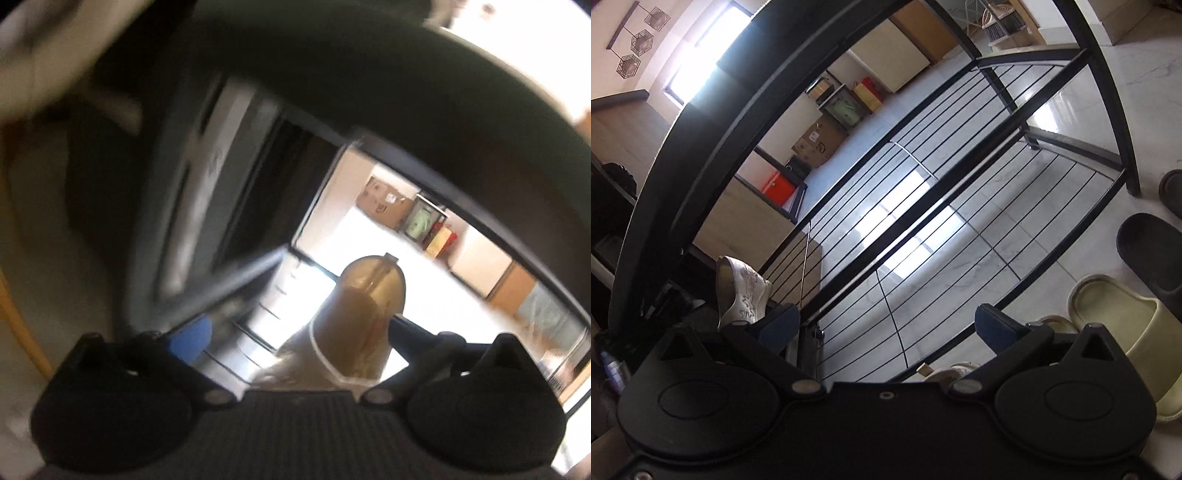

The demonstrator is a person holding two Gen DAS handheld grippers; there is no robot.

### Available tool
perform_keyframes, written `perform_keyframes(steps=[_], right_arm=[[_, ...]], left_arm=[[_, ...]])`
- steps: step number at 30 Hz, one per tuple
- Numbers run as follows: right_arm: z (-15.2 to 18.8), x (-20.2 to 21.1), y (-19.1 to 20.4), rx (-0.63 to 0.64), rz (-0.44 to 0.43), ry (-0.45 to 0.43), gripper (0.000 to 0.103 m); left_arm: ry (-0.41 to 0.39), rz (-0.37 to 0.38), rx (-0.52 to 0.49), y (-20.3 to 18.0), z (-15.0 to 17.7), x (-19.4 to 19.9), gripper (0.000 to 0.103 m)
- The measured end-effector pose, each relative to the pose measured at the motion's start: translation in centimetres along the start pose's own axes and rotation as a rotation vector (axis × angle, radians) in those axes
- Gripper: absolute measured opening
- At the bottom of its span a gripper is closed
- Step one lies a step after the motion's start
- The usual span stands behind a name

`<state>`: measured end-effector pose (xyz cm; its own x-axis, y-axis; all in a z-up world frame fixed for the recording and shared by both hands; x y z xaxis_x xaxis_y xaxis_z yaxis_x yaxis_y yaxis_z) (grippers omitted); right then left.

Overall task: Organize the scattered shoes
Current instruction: 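Set the sneaker on the upper shelf and open the left tool, then grasp the pearl-trimmed shoe off the black slipper with the right tool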

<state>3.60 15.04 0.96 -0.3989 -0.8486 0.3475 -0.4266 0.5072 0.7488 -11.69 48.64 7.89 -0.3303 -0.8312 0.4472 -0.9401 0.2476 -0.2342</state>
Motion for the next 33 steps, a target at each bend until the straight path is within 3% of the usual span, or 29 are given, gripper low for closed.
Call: perform_keyframes(steps=[2, 4, 7, 11, 14, 17, 24, 28, 33], right_arm=[[0.2, 0.0, 0.0, 0.001, 0.001, 0.006, 0.103], [0.4, 0.0, 0.1, 0.006, 0.002, 0.011, 0.103], [0.5, 0.2, 0.0, 0.011, 0.013, 0.011, 0.103], [0.3, 0.5, -0.6, 0.005, 0.033, 0.001, 0.103], [-0.1, 1.0, -1.4, -0.003, 0.064, -0.018, 0.103], [-0.4, 1.3, -2.2, -0.009, 0.106, -0.031, 0.103], [0.3, 0.1, -2.8, 0.004, 0.153, 0.015, 0.103], [1.0, -0.5, -2.2, 0.04, 0.15, 0.049, 0.103], [1.4, -0.9, -2.1, 0.053, 0.154, 0.075, 0.103]], left_arm=[[-0.093, -0.014, -0.112, 0.1, 1.0, 3.8, 0.102], [-0.127, 0.041, -0.17, 0.1, 2.2, 6.9, 0.102], [-0.064, 0.136, -0.233, -0.2, 4.4, 10.4, 0.102], [0.062, 0.181, -0.282, -0.5, 7.5, 12.1, 0.102], [0.197, 0.149, -0.324, -0.5, 10.9, 12.3, 0.102], [0.26, 0.125, -0.363, -0.5, 13.3, 12.1, 0.102], [0.297, 0.107, -0.431, -0.1, 15.3, 11.2, 0.102], [0.366, 0.121, -0.389, 0.5, 16.1, 9.7, 0.102], [0.396, 0.091, -0.385, 0.9, 17.3, 9.1, 0.102]])
Point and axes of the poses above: each gripper's, at about its wrist camera, not at the fingertips, and x roughly against the way its jaws point, y to its left, z to its underside, the point moved 2 cm from there along -x, roughly the way its jaws point, and after that the axes turned 12 degrees about -z, right-handed, at the moved point
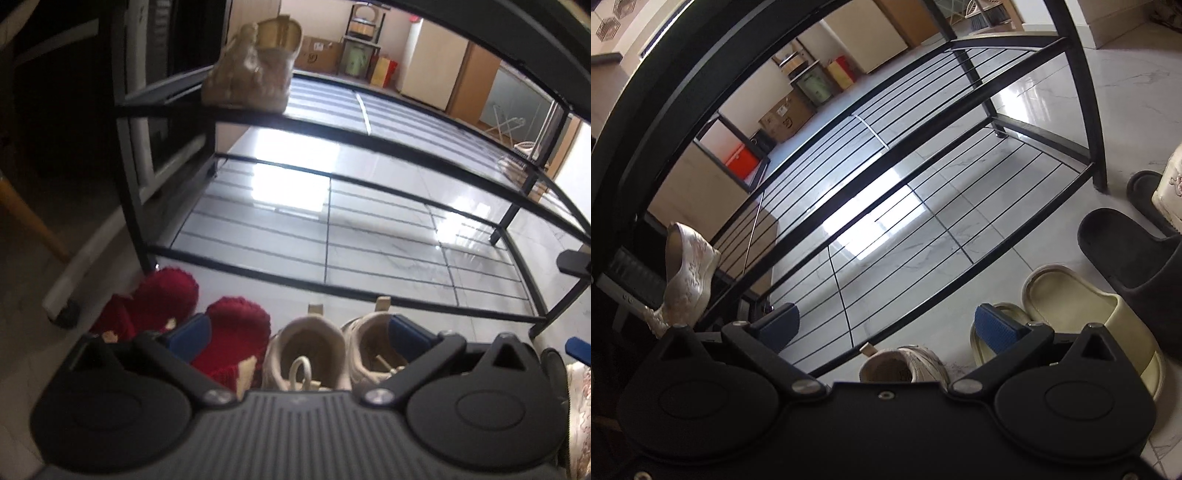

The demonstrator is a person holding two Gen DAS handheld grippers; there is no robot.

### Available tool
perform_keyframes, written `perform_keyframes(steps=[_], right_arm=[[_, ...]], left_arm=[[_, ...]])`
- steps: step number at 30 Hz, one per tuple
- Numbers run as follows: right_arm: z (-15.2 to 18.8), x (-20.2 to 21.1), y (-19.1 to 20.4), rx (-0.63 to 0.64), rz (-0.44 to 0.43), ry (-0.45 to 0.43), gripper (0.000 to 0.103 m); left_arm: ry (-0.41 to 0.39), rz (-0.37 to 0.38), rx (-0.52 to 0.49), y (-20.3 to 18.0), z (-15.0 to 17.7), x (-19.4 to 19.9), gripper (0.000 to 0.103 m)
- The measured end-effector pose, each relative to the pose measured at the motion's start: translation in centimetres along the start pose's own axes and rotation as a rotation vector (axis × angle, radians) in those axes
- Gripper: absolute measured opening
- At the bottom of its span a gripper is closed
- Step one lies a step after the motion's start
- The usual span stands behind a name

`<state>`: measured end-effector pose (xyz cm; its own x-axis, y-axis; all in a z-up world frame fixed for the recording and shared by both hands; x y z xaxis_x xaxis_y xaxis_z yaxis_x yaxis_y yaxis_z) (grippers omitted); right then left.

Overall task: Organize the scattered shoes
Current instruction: 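Grasp the pearl-trimmed shoe off the black slipper with the right tool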

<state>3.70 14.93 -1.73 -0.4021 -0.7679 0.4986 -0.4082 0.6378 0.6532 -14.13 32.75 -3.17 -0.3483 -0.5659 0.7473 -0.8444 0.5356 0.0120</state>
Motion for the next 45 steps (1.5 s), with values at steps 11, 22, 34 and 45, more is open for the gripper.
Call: perform_keyframes(steps=[11, 22, 34, 45], right_arm=[[0.2, 0.2, 0.0, -0.011, 0.004, 0.002, 0.103], [-1.2, 0.7, -1.2, 0.033, 0.099, -0.038, 0.103], [-9.4, 14.2, -13.4, 0.105, 0.361, -0.191, 0.103], [-5.0, 13.1, -23.6, 0.132, 0.565, -0.03, 0.103]], left_arm=[[-0.026, -0.046, -0.028, -0.3, 0.3, 0.0, 0.102], [-0.063, -0.087, -0.083, -1.0, 0.5, -0.2, 0.102], [-0.089, 0.118, 0.008, -2.1, 1.5, 1.9, 0.102], [-0.003, 0.189, 0.018, -4.4, 4.3, 1.4, 0.102]])
Point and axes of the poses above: each gripper's, at about its wrist camera, not at the fingertips, and x roughly against the way its jaws point, y to its left, z to its underside, the point moved 2 cm from there along -x, roughly the way its jaws point, and after that the axes turned 12 degrees about -z, right-handed, at the moved point
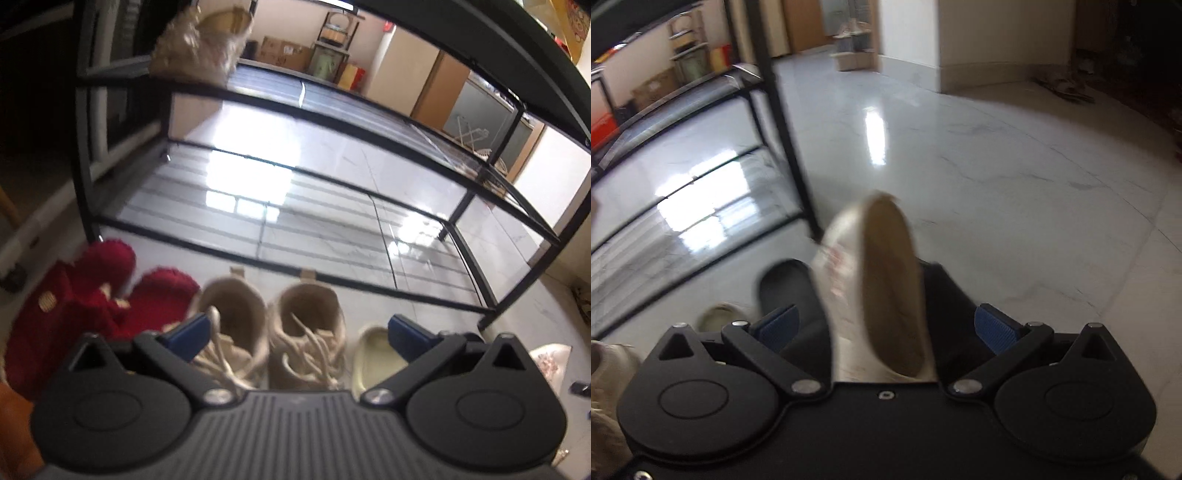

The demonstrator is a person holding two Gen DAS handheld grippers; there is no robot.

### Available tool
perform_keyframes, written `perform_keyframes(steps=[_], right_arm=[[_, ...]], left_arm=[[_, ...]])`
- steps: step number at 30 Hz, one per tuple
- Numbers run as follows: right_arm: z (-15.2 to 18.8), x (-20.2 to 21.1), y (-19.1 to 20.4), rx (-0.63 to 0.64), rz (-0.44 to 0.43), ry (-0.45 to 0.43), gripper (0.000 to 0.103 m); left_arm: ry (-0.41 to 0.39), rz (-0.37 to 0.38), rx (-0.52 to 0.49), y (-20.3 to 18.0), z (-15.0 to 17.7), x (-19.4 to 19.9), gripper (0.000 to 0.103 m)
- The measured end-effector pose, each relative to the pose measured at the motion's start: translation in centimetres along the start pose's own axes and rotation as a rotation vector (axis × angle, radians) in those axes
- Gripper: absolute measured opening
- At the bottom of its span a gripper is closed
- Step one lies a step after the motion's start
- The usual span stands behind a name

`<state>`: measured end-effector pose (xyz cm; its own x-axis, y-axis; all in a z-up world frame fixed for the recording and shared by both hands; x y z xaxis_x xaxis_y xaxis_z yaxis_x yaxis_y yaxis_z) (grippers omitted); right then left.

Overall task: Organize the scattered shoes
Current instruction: 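Grasp the pearl-trimmed shoe off the black slipper with the right tool, then lift the pearl-trimmed shoe with the right tool up to the upper shelf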

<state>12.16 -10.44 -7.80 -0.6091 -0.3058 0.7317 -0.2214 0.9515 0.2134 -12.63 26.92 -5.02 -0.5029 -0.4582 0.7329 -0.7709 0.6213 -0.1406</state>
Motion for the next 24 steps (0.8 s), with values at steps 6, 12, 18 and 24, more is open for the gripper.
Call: perform_keyframes(steps=[6, 12, 18, 24], right_arm=[[3.1, -3.2, -2.7, -0.051, -0.052, 0.054, 0.103], [2.7, -6.7, -2.3, -0.059, -0.12, 0.114, 0.102], [3.3, -7.9, -0.4, -0.02, -0.127, 0.147, 0.079], [3.3, -6.6, 0.2, -0.034, -0.157, 0.115, 0.069]], left_arm=[[0.012, -0.005, -0.04, -0.6, 0.6, -0.7, 0.102], [0.034, -0.016, -0.032, -0.3, 0.6, -1.2, 0.102], [0.055, -0.017, -0.029, -0.1, 0.6, -1.5, 0.102], [0.058, -0.006, -0.011, 0.1, 0.3, -1.4, 0.102]])
Point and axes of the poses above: each gripper's, at about its wrist camera, not at the fingertips, and x roughly against the way its jaws point, y to its left, z to its underside, the point moved 2 cm from there along -x, roughly the way its jaws point, and after that the axes turned 12 degrees about -z, right-handed, at the moved point
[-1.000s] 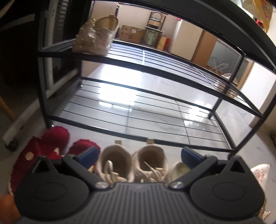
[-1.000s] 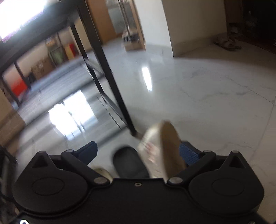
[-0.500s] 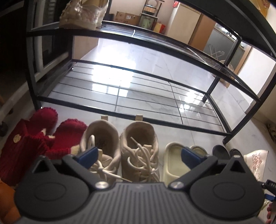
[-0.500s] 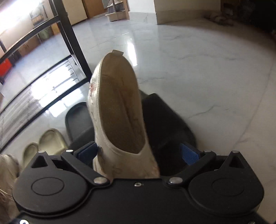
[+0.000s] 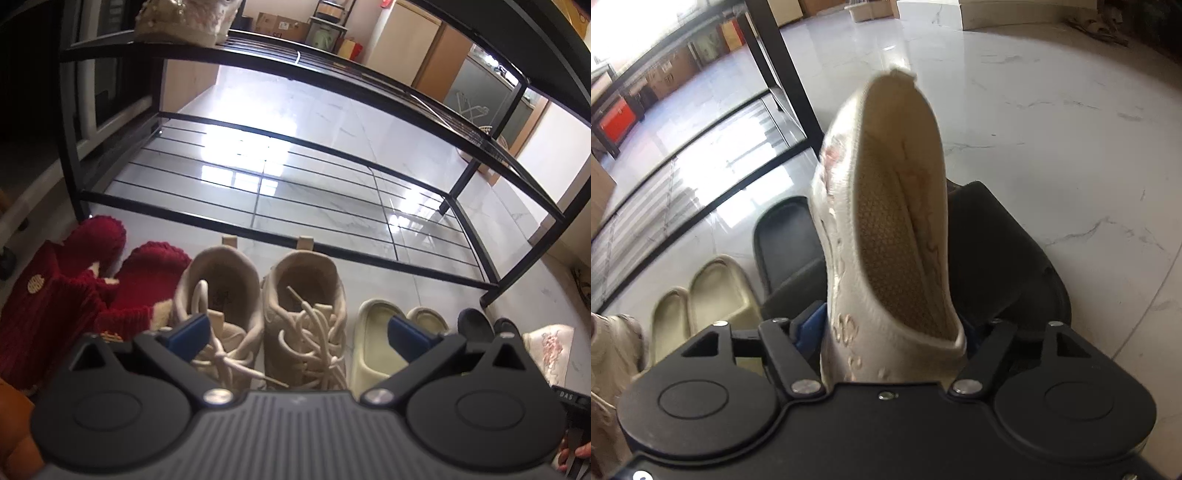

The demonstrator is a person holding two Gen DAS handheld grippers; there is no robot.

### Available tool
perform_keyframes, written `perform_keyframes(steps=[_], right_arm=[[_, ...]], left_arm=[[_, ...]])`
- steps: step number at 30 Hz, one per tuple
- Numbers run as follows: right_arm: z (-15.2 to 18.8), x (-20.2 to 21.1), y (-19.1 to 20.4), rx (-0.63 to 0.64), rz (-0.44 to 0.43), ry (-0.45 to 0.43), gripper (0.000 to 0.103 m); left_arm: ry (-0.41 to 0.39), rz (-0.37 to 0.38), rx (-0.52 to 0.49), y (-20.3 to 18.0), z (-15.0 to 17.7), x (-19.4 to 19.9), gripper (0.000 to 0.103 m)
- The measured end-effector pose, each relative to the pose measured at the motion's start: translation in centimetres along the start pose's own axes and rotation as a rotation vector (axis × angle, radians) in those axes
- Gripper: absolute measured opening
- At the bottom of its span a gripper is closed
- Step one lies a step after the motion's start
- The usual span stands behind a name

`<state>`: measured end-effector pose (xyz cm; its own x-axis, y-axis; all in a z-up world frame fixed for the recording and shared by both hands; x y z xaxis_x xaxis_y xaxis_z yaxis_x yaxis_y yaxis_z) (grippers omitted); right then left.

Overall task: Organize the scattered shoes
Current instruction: 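Lift the pearl-trimmed shoe with the right tool up to the upper shelf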

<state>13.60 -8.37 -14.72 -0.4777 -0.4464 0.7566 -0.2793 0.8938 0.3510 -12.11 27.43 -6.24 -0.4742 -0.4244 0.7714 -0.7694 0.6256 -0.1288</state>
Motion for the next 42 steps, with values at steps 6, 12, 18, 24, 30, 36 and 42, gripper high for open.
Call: perform_keyframes(steps=[6, 12, 18, 24, 30, 36, 42], right_arm=[[-0.8, 2.3, 1.9, -0.056, -0.101, -0.058, 0.068], [-2.0, 5.6, 8.4, 0.125, -0.194, -0.102, 0.066], [-3.5, 9.0, 19.7, 0.432, -0.3, -0.194, 0.066], [-4.8, 11.0, 31.2, 0.573, -0.422, -0.258, 0.066], [-4.2, 5.0, 41.7, 0.627, -0.416, -0.154, 0.061], [-2.5, 0.3, 47.6, 0.635, -0.352, -0.114, 0.061], [-3.4, -0.6, 52.7, 0.747, -0.246, -0.121, 0.049]], left_arm=[[0.005, 0.007, 0.026, 0.4, -0.3, 0.2, 0.102], [-0.008, 0.005, 0.058, 0.8, -0.8, 0.6, 0.102], [-0.087, -0.035, 0.067, 1.6, -2.2, 1.9, 0.102], [-0.142, -0.097, 0.127, 4.2, -4.7, 3.4, 0.102], [-0.142, -0.167, 0.184, 7.5, -7.0, 3.5, 0.102], [-0.082, -0.175, 0.301, 11.0, -8.6, 2.6, 0.102], [-0.034, -0.161, 0.377, 13.0, -9.4, 1.3, 0.102]])
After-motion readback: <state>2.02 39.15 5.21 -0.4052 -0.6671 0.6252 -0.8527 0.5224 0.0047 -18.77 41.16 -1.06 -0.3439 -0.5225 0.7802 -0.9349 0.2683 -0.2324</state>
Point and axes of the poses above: each gripper's, at about its wrist camera, not at the fingertips, and x roughly against the way its jaws point, y to its left, z to its underside, the point moved 2 cm from there along -x, roughly the way its jaws point, and after that the axes turned 12 degrees about -z, right-handed, at the moved point
